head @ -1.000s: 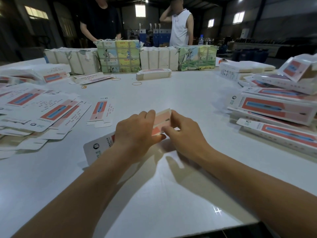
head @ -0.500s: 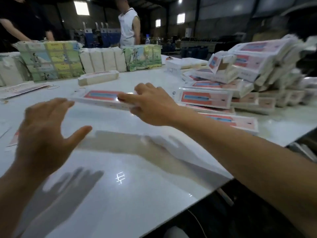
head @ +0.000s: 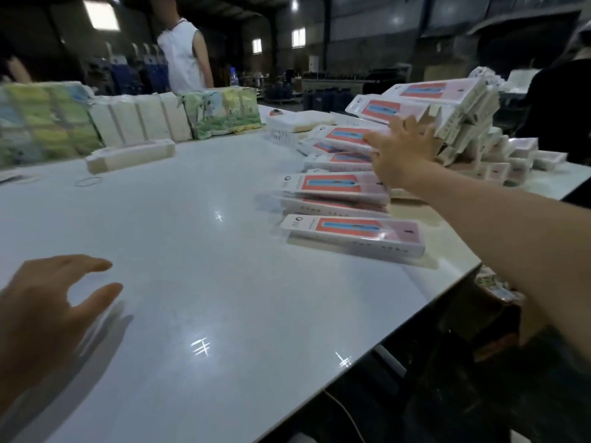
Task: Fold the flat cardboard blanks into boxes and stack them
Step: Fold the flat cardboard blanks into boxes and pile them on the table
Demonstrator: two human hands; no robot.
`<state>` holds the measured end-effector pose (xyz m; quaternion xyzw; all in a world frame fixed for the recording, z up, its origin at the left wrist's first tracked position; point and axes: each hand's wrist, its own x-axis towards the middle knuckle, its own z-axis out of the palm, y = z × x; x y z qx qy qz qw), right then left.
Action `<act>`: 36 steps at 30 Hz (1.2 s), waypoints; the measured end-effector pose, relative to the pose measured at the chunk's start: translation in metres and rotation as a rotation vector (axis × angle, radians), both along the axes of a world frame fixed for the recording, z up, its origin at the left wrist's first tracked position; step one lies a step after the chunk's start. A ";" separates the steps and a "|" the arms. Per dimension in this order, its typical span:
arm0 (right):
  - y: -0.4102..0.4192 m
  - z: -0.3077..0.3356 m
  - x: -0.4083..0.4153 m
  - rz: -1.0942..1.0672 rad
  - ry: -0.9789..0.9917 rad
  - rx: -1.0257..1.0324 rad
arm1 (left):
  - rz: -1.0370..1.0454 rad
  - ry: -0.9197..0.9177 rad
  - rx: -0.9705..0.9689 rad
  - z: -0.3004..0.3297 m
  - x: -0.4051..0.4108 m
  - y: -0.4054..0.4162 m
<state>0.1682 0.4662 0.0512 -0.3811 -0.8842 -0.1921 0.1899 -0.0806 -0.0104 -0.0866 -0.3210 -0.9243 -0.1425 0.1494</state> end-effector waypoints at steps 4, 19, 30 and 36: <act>-0.029 0.018 -0.008 0.001 0.046 -0.048 | -0.055 0.087 0.231 0.041 0.081 0.018; -0.293 -0.084 -0.100 0.901 -0.034 -0.441 | 0.093 -0.212 0.225 0.053 0.100 0.013; -0.291 -0.091 -0.101 0.920 0.064 -0.486 | 0.568 -0.396 0.240 0.128 -0.002 -0.087; -0.294 -0.091 -0.105 0.933 0.110 -0.486 | 0.997 -0.405 -0.234 0.104 -0.060 -0.192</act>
